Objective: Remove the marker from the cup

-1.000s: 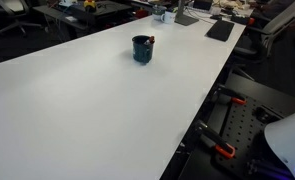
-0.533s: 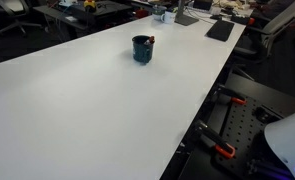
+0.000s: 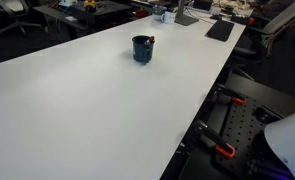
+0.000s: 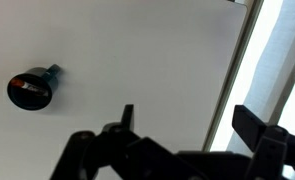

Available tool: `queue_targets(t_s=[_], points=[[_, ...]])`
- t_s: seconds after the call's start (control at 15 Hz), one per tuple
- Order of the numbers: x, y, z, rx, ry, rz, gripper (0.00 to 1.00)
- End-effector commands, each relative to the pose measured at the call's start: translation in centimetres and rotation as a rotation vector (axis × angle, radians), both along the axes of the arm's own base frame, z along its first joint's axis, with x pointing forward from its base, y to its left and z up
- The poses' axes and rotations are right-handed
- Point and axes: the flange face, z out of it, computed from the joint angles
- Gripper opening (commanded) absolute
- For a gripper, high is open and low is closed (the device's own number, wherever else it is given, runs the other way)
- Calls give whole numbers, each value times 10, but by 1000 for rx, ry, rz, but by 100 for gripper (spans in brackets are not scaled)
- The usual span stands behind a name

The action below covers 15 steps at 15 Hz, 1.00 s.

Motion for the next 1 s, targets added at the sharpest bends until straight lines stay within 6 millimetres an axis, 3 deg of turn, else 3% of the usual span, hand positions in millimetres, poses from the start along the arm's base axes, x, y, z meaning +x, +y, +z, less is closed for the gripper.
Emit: queue_targets(t_s=[0.0,0.2,0.4,0.8,0.87,0.93], points=[[0,0,0,0,1,0,100],[0,0,0,0,1,0,100],[6,-18,-5,20,10,-31,100],[20,-124,-38,172,1,-173,100],[18,-102,-28,115,22,-148,100],[19,-119,-34,141,19,-163,100]])
